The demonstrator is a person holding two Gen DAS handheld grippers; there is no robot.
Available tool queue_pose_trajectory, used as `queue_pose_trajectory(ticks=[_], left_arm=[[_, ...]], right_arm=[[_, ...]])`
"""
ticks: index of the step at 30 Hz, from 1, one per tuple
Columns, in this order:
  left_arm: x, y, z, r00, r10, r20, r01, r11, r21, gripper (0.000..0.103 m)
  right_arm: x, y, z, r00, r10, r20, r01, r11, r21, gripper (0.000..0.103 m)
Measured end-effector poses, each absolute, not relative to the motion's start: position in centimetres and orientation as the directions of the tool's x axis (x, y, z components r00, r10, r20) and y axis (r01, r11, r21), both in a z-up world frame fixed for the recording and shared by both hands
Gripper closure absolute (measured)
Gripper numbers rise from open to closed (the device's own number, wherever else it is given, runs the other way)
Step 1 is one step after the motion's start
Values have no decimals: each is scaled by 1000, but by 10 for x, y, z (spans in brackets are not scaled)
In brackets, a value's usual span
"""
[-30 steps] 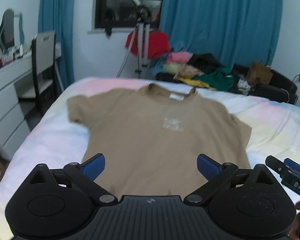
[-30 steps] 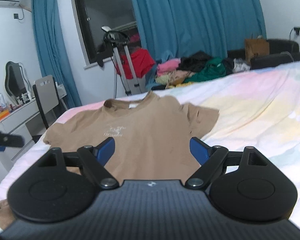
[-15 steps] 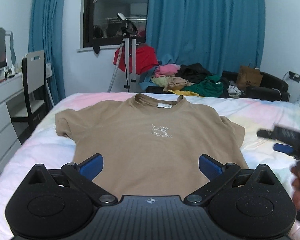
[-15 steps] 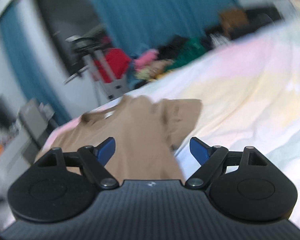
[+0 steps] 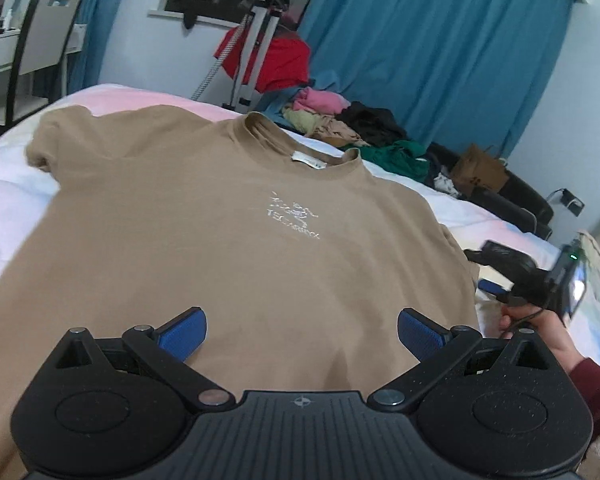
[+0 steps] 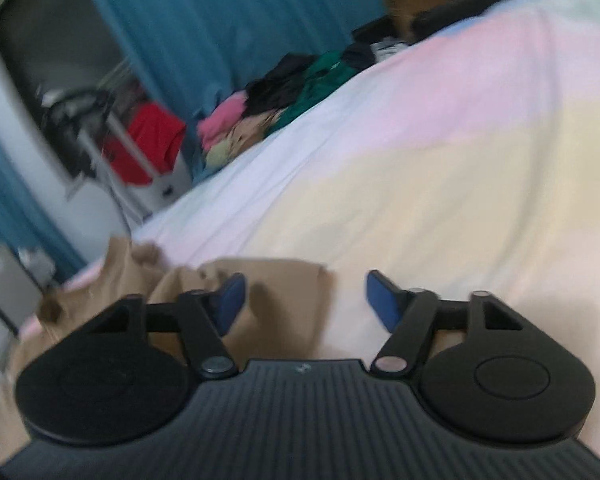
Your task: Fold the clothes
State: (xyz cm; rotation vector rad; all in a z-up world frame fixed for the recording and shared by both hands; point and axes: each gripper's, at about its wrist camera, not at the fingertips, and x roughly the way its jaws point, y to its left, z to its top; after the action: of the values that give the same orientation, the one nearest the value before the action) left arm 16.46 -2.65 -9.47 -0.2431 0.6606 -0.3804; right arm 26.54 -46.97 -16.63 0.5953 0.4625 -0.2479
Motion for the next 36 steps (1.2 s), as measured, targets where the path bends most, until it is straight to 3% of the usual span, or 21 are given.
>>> queue_pose_trajectory(ticks=[1, 2, 3, 7, 11, 16, 19, 20, 21, 23, 26, 28, 33, 36], left_arm=[[169, -27, -100, 713, -440, -545, 273, 891, -363, 0], [172, -28, -105, 701, -458, -547, 275, 881, -386, 0], [176, -29, -110, 689, -473, -549, 276, 872, -405, 0], [183, -37, -114, 687, -487, -540, 304, 867, -395, 0], [183, -45, -115, 716, -449, -534, 317, 891, -324, 0], [182, -48, -117, 714, -432, -551, 320, 902, -291, 0], [177, -50, -113, 730, -417, -541, 331, 909, -253, 0], [175, -50, -111, 736, -411, -538, 334, 912, -239, 0], [173, -50, -110, 740, -405, -537, 337, 914, -225, 0], [168, -50, -108, 747, -393, -536, 340, 919, -199, 0], [163, -50, -105, 760, -371, -533, 339, 927, -162, 0], [161, -49, -104, 771, -348, -534, 328, 935, -135, 0], [156, -40, -101, 768, -339, -544, 301, 940, -161, 0], [155, -34, -100, 767, -341, -543, 287, 940, -184, 0]], right_arm=[[271, -464, -166, 867, -76, -492, 337, 818, 467, 62], [275, -458, -165, 865, -60, -497, 317, 834, 451, 81], [278, -451, -162, 866, -45, -498, 292, 855, 430, 91], [279, -446, -142, 872, -82, -483, 287, 884, 369, 95], [292, -477, -103, 872, -211, -441, 369, 876, 311, 96], [318, -503, -76, 819, -308, -484, 444, 874, 196, 95], [318, -505, -80, 804, -276, -526, 439, 873, 213, 84], [314, -504, -81, 806, -262, -530, 435, 870, 231, 63], [305, -503, -83, 818, -246, -520, 428, 865, 263, 36], [286, -500, -86, 840, -214, -499, 411, 850, 328, 22], [257, -497, -93, 867, -164, -471, 387, 817, 428, 24], [237, -496, -111, 856, -111, -505, 404, 754, 519, 24], [197, -491, -164, 861, 45, -507, 405, 542, 736, 22], [191, -480, -174, 880, 50, -473, 381, 521, 764, 22]])
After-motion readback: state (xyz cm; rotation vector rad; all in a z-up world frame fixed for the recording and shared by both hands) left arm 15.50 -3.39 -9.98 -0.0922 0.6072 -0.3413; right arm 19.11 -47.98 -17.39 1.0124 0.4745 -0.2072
